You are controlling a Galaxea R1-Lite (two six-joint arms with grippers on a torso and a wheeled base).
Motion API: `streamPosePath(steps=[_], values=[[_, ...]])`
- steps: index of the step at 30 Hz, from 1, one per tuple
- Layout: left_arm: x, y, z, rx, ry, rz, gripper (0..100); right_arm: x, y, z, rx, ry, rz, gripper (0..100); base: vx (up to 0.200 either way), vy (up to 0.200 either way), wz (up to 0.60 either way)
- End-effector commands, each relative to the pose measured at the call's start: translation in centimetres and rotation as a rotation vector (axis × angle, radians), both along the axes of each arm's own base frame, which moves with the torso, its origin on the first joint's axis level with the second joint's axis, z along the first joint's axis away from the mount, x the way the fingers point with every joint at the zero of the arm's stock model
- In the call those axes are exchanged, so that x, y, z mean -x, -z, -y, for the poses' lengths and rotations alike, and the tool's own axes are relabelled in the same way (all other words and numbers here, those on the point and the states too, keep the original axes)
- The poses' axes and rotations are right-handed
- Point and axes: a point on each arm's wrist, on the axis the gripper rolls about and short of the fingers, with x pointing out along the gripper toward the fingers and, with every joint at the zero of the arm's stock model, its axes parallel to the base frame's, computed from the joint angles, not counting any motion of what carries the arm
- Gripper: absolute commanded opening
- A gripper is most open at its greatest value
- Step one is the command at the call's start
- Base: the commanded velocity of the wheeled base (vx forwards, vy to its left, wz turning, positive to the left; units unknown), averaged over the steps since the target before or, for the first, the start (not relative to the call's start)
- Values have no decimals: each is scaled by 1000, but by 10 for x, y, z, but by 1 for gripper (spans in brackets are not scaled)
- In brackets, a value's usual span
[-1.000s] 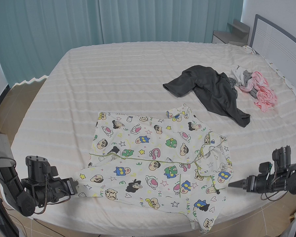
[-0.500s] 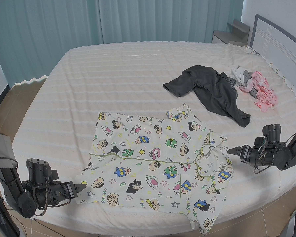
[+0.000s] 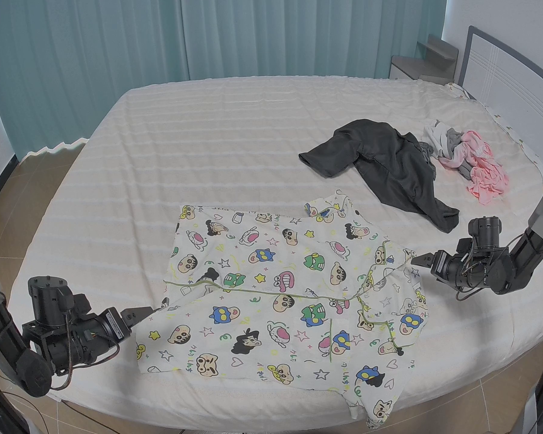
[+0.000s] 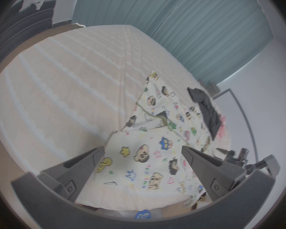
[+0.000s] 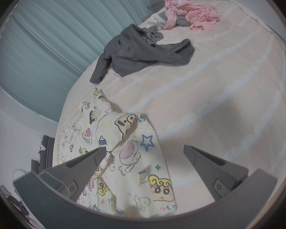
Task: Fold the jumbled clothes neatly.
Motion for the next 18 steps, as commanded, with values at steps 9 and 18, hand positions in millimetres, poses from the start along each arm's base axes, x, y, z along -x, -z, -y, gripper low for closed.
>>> streamPosePath(steps=[9, 18], values=[[8, -20, 4, 86, 10, 72, 100, -16, 31, 4, -76, -56, -57, 0, 0, 0, 0], [11, -18, 3, 93, 11, 57, 100, -13, 25, 21, -139, 37, -64, 100, 0, 0, 0]])
